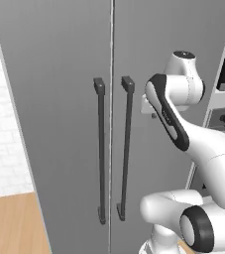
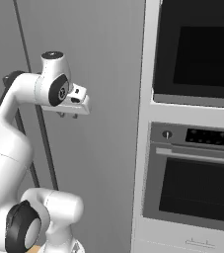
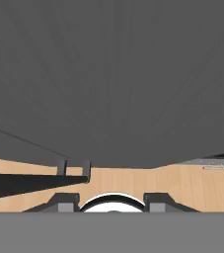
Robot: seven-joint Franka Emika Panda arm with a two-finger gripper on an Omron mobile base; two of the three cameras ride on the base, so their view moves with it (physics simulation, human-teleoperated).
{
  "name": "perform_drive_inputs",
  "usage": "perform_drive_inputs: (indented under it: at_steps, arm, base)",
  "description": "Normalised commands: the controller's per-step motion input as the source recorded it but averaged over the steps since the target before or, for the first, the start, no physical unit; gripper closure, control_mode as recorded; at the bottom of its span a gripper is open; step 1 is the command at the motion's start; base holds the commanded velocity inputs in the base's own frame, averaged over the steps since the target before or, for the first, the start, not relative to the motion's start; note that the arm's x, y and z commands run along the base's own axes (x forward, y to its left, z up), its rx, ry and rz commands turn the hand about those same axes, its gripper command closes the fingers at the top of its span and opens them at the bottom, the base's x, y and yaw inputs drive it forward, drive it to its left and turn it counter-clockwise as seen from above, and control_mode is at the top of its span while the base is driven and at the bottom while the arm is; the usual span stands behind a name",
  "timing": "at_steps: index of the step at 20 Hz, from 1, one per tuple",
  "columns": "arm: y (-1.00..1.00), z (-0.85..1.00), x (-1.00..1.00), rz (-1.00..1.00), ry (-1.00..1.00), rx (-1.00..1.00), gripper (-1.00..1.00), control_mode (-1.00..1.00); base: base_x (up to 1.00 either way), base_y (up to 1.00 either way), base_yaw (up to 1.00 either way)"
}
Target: Take the strawberry from the fridge and place it on top of the pancake, located on the dining counter.
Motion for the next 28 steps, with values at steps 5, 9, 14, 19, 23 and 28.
perform_drive_inputs:
  at_steps: [5,9,14,19,23,28]
  arm:
    - [0.00,0.00,0.00,0.00,0.00,0.00,-1.00,1.00]
    - [0.00,0.00,0.00,0.00,0.00,0.00,-1.00,1.00]
    - [0.00,0.00,0.00,0.00,0.00,0.00,-1.00,1.00]
    - [0.00,0.00,0.00,0.00,0.00,0.00,-1.00,1.00]
    - [0.00,0.00,0.00,0.00,0.00,0.00,-1.00,1.00]
    - [0.00,0.00,0.00,0.00,0.00,0.00,-1.00,1.00]
  base:
    - [-0.23,0.00,-0.01]
    - [-0.41,0.26,0.00]
    - [-0.39,0.59,0.00]
    - [-0.21,0.53,0.00]
    - [-0.21,0.08,0.00]
    - [-0.51,0.00,0.00]
